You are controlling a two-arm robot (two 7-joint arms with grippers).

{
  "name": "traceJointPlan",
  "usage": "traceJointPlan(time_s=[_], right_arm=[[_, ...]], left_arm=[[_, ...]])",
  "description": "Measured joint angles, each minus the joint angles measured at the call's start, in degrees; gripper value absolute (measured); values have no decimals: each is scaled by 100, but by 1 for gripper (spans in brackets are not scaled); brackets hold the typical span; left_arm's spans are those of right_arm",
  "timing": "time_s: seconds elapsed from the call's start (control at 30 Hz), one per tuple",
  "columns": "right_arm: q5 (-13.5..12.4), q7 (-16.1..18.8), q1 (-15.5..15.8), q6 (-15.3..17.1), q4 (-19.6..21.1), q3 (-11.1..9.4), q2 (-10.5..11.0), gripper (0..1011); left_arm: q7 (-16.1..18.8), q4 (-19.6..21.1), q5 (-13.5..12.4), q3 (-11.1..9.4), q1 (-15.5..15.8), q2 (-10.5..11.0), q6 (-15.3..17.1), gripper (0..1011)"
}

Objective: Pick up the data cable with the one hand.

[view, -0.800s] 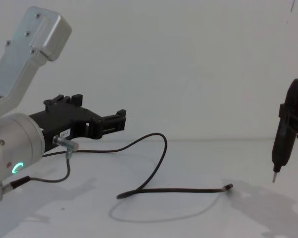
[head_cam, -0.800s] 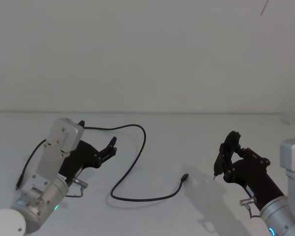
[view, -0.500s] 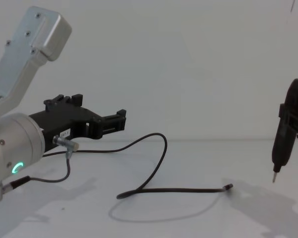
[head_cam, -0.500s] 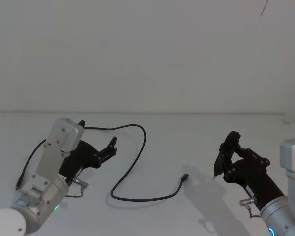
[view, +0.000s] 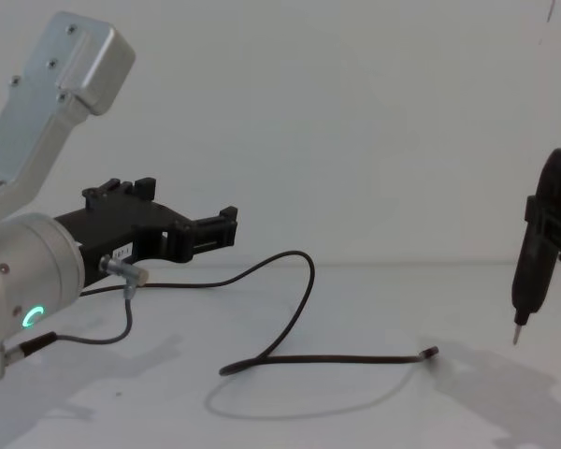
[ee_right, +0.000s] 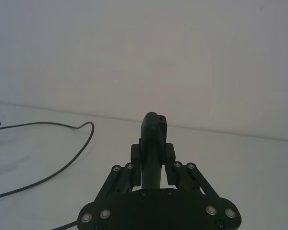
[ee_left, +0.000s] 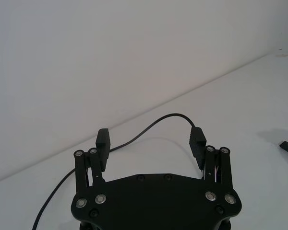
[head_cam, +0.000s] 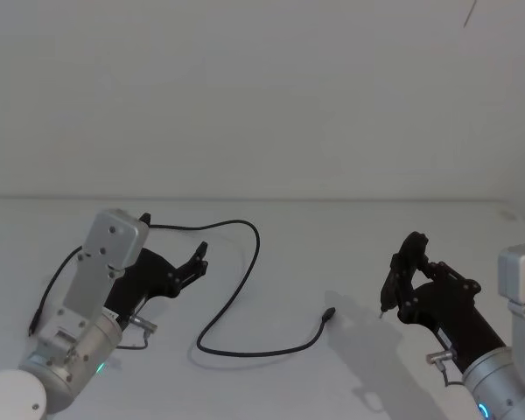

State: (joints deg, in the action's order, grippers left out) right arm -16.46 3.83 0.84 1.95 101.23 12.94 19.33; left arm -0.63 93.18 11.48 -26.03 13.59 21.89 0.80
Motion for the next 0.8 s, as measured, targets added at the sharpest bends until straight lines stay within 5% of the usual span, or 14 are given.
traceJointPlan(time_s=[0.47, 0.8], right_arm=[[0, 0, 0, 0, 0, 0, 0, 279], [0, 0, 0, 0, 0, 0, 0, 279]], left_arm=[[-56, -1, 1, 0, 7, 11, 12, 1001], [-574, 146, 173, -45, 14, 224, 201, 1001]])
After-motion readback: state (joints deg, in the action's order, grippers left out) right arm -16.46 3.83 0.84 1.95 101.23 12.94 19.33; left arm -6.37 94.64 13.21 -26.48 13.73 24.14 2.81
